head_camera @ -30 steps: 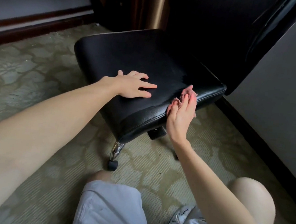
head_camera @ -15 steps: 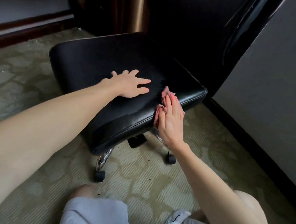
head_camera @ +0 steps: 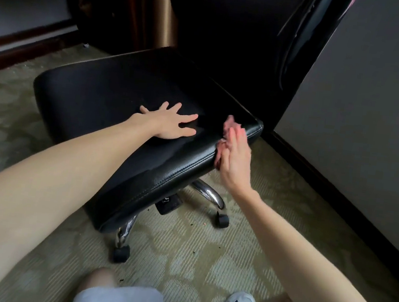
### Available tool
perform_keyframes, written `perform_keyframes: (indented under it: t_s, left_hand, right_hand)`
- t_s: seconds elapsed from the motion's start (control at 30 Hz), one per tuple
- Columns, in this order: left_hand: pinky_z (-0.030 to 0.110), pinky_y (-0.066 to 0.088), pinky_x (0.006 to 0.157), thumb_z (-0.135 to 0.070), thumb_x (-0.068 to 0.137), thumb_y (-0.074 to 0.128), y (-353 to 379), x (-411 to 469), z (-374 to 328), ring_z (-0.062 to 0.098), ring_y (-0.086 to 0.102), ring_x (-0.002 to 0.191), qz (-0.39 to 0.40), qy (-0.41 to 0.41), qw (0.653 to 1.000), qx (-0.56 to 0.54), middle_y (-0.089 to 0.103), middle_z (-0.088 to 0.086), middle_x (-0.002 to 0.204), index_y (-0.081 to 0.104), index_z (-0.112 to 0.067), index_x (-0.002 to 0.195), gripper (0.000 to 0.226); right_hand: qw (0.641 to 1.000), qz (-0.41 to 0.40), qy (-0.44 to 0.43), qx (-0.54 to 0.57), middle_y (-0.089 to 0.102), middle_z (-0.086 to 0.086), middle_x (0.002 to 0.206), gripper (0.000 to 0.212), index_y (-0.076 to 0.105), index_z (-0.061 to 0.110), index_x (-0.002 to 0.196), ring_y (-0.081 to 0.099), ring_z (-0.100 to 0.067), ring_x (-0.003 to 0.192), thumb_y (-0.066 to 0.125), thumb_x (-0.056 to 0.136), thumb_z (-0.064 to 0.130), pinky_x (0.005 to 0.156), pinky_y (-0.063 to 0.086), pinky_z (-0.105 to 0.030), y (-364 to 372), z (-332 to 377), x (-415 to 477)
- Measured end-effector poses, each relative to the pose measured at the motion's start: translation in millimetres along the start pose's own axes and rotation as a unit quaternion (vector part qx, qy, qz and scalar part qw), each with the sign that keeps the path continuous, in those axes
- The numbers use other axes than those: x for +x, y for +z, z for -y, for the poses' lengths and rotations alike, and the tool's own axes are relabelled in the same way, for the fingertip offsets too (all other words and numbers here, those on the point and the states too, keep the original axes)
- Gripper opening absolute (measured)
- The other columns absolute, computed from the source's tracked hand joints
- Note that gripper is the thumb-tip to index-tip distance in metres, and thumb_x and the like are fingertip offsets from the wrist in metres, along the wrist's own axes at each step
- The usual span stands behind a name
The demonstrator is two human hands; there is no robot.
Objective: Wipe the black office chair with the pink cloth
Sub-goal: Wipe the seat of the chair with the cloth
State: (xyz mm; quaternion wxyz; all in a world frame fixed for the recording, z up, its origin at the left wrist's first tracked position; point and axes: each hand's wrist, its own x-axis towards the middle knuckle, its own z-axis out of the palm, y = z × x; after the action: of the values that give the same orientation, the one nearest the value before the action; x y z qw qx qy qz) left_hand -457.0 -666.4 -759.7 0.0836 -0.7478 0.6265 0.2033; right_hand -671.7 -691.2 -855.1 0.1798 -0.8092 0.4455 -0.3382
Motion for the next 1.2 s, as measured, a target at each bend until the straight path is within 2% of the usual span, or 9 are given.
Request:
perform_keyframes:
  t_s: [0.2,0.37,0.5,0.67,0.83,0.9,1.03,1.13,1.2]
  left_hand:
    - [0.078,-0.005,0.107,-0.068,0.097,0.03,1.2,3.2,-5.1,0.032,-0.016,0.151,-0.003,-0.01,1.0,-0.011,-0.011,-0.001,0.166,0.008,-0.055,0.151,0.06]
    - [0.078,-0.002,0.107,-0.07,0.096,0.028,4.8,9.1,-8.2,0.031,-0.018,0.15,-0.008,-0.016,1.0,-0.017,-0.012,-0.001,0.166,0.006,-0.056,0.151,0.061]
    - [0.078,0.002,0.107,-0.07,0.096,0.03,2.7,10.1,-7.5,0.031,-0.016,0.151,-0.008,-0.016,1.0,-0.013,-0.01,-0.001,0.166,0.007,-0.056,0.151,0.061]
    - [0.078,0.002,0.108,-0.071,0.095,0.031,3.7,11.1,-5.4,0.029,-0.015,0.151,-0.012,-0.015,1.0,-0.012,-0.01,-0.002,0.166,0.008,-0.057,0.15,0.061]
    - [0.078,0.002,0.107,-0.07,0.095,0.032,1.8,12.7,-10.0,0.031,-0.016,0.151,-0.008,-0.024,1.0,-0.016,-0.011,-0.001,0.166,0.007,-0.056,0.151,0.062]
    - [0.079,0.003,0.107,-0.07,0.096,0.031,1.2,14.1,-14.9,0.032,-0.017,0.151,-0.006,-0.03,0.999,-0.017,-0.012,0.0,0.166,0.006,-0.055,0.151,0.062]
    - [0.079,0.007,0.107,-0.071,0.096,0.027,0.4,18.9,-24.9,0.033,-0.015,0.151,-0.008,-0.047,0.999,-0.003,-0.011,0.002,0.166,0.002,-0.055,0.151,0.063]
    - [0.079,0.01,0.106,-0.071,0.095,0.026,-1.1,21.9,-26.9,0.034,-0.012,0.151,-0.01,-0.053,0.998,0.009,-0.009,0.003,0.166,0.001,-0.055,0.151,0.063]
    - [0.079,0.011,0.106,-0.071,0.096,0.026,-1.3,22.4,-26.2,0.034,-0.011,0.151,-0.01,-0.052,0.999,0.009,-0.008,0.004,0.166,0.001,-0.055,0.151,0.063]
  right_hand:
    - [0.987,-0.004,0.139,0.078,0.003,-0.004,0.165,0.053,0.013,0.012,0.157,0.004,-0.017,0.151,0.026,0.106,0.019,0.123,0.007,-0.037,-12.9,-40.8,48.8]
    - [0.969,-0.068,0.154,0.179,0.019,-0.001,0.16,0.055,0.021,0.007,0.155,0.027,0.012,0.132,0.033,0.102,0.018,0.103,0.018,0.002,-1.0,9.1,27.7]
    - [0.976,-0.049,0.094,0.19,0.014,0.001,0.163,0.059,0.017,0.019,0.156,0.013,-0.016,0.15,0.027,0.099,0.031,0.123,0.016,-0.043,31.8,50.3,-25.5]
    - [0.983,-0.05,0.091,0.151,-0.001,0.0,0.165,0.066,0.007,0.011,0.157,-0.007,-0.007,0.15,0.015,0.099,0.042,0.122,-0.002,-0.027,36.8,44.0,-29.1]
    - [0.961,-0.089,0.172,0.2,0.021,0.035,0.136,0.057,0.012,0.016,0.156,0.029,0.03,0.116,0.029,0.104,0.028,0.097,0.019,0.005,17.4,24.1,16.7]
    - [0.937,-0.091,0.23,0.247,0.024,0.041,0.132,0.06,0.01,0.026,0.156,0.047,0.021,0.105,0.033,0.101,0.036,0.095,0.037,-0.007,3.4,19.9,37.0]
    - [0.918,-0.073,0.287,0.264,0.013,0.003,0.158,0.071,-0.001,0.03,0.155,0.047,0.009,0.097,0.037,0.097,0.045,0.093,0.04,-0.012,8.6,17.3,50.9]
    - [0.945,-0.071,0.216,0.233,0.001,0.0,0.162,0.065,-0.006,0.053,0.145,0.056,-0.022,0.116,0.033,0.093,0.049,0.103,0.044,-0.048,22.5,30.9,24.8]
    - [0.958,-0.035,0.191,0.21,-0.014,0.003,0.163,0.067,-0.013,0.035,0.153,0.029,-0.019,0.143,0.031,0.102,0.036,0.115,0.029,-0.046,23.5,34.5,11.9]
